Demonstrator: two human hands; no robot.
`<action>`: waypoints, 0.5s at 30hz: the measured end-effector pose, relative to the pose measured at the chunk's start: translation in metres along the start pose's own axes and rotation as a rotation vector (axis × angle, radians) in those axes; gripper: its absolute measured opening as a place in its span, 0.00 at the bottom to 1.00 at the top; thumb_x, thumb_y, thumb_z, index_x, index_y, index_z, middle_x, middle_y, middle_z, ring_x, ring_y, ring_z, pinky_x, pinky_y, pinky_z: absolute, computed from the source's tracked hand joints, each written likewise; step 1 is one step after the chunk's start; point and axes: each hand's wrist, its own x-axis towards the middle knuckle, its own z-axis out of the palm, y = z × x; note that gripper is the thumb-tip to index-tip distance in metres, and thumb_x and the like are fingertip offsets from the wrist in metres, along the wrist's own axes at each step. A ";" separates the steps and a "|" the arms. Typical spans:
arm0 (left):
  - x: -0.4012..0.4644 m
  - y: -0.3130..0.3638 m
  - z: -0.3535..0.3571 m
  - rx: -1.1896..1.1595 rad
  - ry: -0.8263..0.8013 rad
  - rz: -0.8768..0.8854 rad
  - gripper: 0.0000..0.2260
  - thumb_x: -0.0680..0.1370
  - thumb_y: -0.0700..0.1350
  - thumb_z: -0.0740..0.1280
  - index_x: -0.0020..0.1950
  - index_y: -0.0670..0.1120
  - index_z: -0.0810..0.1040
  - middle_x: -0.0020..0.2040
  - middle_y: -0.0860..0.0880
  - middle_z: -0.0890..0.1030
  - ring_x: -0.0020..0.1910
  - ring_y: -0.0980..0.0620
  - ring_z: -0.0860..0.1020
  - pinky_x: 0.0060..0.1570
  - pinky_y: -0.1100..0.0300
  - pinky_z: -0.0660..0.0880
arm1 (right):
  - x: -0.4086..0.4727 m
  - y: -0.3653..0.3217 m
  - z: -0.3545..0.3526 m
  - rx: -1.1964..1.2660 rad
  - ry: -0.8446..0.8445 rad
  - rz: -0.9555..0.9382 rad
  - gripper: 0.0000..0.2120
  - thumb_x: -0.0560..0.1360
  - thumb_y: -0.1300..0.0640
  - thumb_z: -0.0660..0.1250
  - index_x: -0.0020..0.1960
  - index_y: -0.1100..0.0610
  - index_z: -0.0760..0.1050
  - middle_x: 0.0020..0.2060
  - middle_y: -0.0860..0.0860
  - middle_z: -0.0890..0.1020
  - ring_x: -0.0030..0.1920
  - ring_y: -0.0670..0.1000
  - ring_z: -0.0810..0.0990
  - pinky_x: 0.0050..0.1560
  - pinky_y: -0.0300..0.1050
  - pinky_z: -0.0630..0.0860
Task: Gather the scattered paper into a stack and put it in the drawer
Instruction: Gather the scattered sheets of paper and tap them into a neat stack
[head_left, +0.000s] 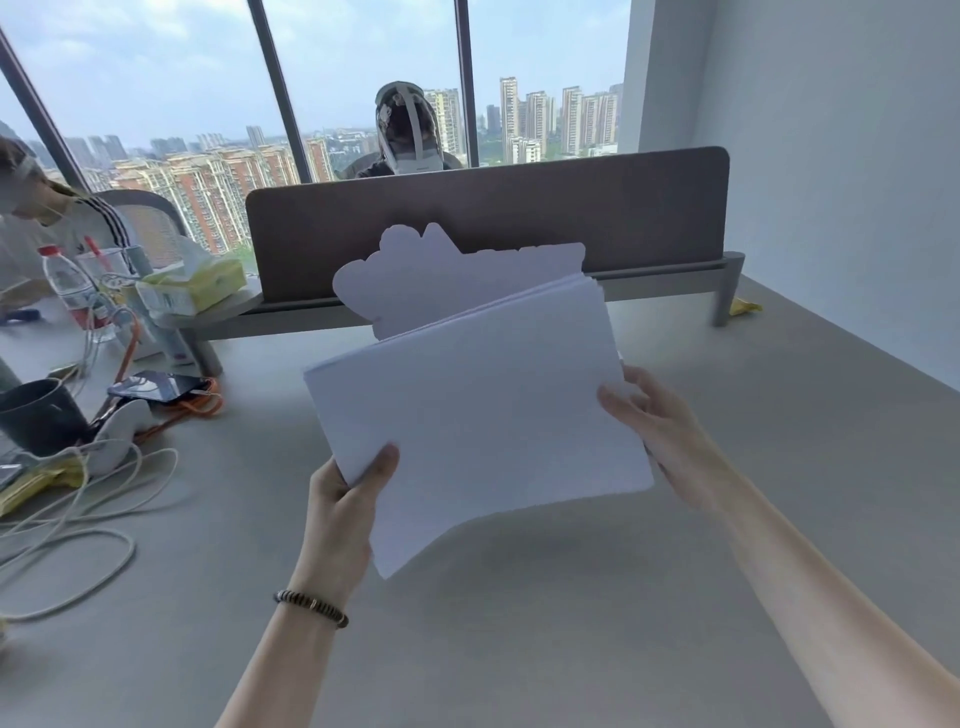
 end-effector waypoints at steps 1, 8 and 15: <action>0.000 -0.001 0.000 0.039 -0.002 0.028 0.07 0.79 0.35 0.67 0.50 0.43 0.84 0.47 0.47 0.87 0.45 0.47 0.85 0.45 0.53 0.81 | 0.000 0.001 0.005 -0.092 0.010 -0.033 0.11 0.79 0.55 0.68 0.61 0.49 0.77 0.54 0.50 0.87 0.54 0.52 0.86 0.58 0.55 0.80; 0.003 -0.003 -0.003 0.116 -0.060 0.113 0.07 0.78 0.36 0.67 0.50 0.43 0.84 0.48 0.48 0.87 0.47 0.48 0.85 0.46 0.55 0.81 | -0.009 0.024 0.021 -0.135 0.223 -0.209 0.13 0.82 0.60 0.63 0.66 0.53 0.75 0.56 0.47 0.85 0.58 0.50 0.83 0.60 0.54 0.79; 0.001 -0.008 -0.017 0.068 -0.195 -0.051 0.27 0.59 0.59 0.83 0.52 0.46 0.86 0.53 0.44 0.86 0.52 0.45 0.85 0.47 0.57 0.81 | -0.017 0.019 0.013 0.068 0.200 -0.246 0.12 0.76 0.56 0.69 0.59 0.57 0.76 0.49 0.49 0.86 0.48 0.50 0.85 0.46 0.47 0.81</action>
